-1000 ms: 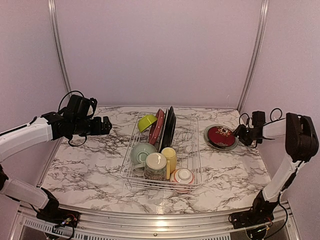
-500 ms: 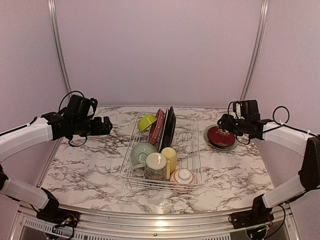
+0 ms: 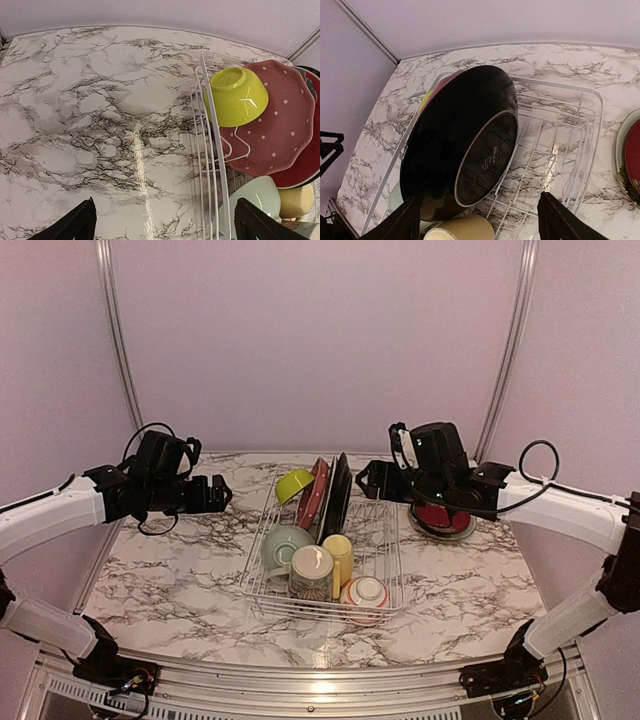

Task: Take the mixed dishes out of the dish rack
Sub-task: Grab the plate from the dish rack.

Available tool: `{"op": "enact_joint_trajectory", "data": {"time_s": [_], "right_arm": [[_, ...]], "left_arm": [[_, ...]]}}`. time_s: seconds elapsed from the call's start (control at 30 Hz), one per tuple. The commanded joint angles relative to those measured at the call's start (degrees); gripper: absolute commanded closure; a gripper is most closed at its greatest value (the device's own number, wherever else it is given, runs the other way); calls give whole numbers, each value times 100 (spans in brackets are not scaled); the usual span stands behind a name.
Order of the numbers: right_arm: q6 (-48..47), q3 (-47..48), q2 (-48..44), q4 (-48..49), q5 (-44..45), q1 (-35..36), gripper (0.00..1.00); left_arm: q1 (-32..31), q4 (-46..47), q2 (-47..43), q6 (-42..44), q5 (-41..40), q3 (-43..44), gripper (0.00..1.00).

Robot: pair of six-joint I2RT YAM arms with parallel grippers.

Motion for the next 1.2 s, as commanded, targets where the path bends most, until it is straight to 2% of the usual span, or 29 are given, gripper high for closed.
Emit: {"op": "enact_joint_trajectory", "data": {"time_s": [0.0,0.17,0.4,0.73,1.03,1.17], "right_arm": [[183,501,509,15,206,488,22],[221,753,779,19,174,665,22],[358,722,644,55,176,682,22],[442,1062,1062,73,236,710,24],[464,1288,1411,-193,667,715,40],[463,1226,1336,-297,872,714,50]], "left_arm": [[-175,155,-186,-40,370,22,1],[-455,365,-77,-3,648,155,1],[-1027,130,461,265,132,662,1],[-1645,398,1012,213,146,1124,6],[-1779,458,1465,227,170,1459,16],[-1865,457,1607,232,171,1554,18]]}}
